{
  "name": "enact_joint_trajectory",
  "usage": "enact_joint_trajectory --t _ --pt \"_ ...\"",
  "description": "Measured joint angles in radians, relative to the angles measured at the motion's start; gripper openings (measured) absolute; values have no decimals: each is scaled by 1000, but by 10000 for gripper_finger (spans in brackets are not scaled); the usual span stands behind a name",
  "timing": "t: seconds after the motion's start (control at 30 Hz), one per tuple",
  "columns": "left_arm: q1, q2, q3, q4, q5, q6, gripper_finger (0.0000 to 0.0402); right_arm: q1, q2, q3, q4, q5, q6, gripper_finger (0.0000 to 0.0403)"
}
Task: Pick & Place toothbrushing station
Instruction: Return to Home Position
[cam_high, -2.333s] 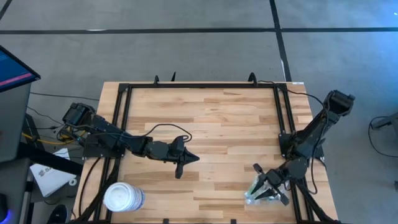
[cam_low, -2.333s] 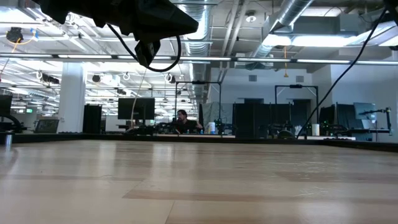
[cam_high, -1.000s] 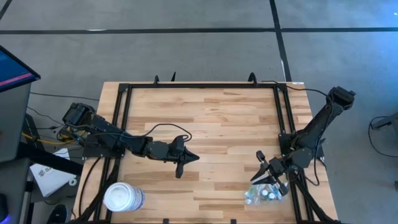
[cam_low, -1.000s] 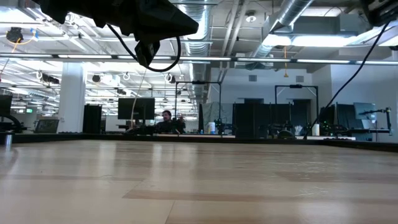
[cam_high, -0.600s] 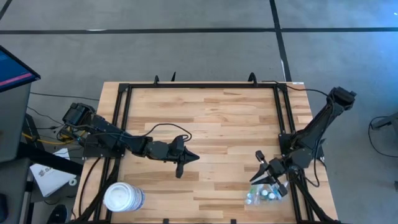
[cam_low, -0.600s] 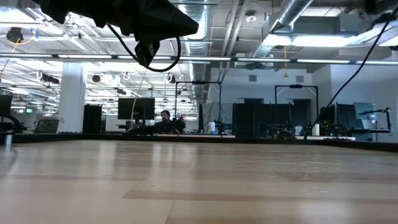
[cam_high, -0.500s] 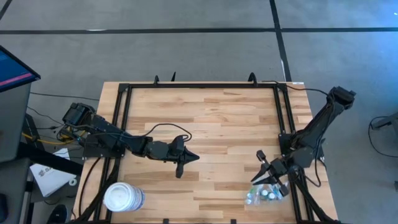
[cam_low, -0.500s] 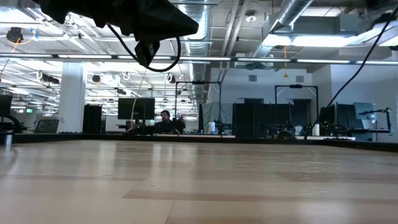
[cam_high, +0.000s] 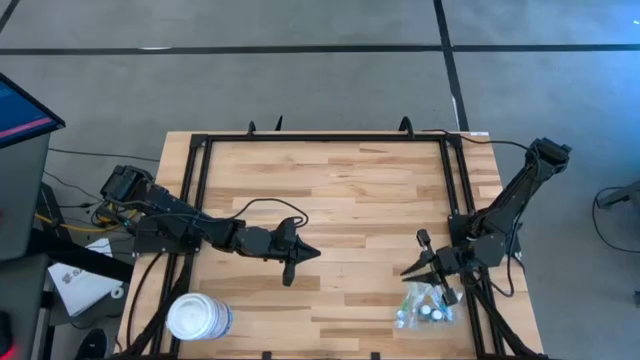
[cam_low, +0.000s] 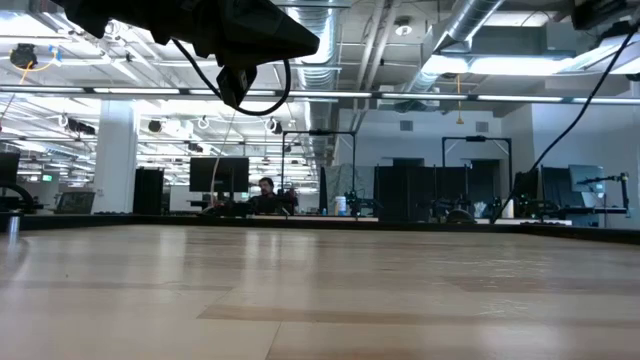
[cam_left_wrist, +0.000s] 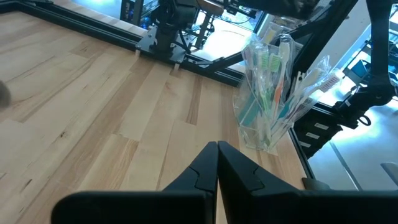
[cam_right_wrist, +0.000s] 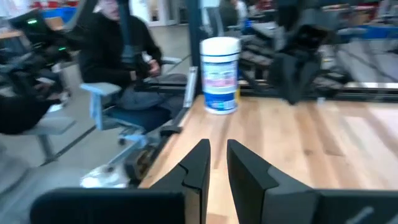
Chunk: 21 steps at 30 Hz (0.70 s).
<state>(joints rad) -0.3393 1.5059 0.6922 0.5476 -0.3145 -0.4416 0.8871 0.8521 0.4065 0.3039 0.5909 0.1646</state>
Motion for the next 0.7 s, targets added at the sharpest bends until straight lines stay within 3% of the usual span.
enact_joint_trajectory --t 0.2,0.4,0.7 --pt "0 0 0 0 0 0 2 -38 -77 0 -94 16 -8 46" --pt "0 0 0 0 -41 22 2 -148 -131 -8 -147 8 -35 46" --pt "0 0 0 3 -61 86 2 -418 -179 -19 -207 -165 -125 46"
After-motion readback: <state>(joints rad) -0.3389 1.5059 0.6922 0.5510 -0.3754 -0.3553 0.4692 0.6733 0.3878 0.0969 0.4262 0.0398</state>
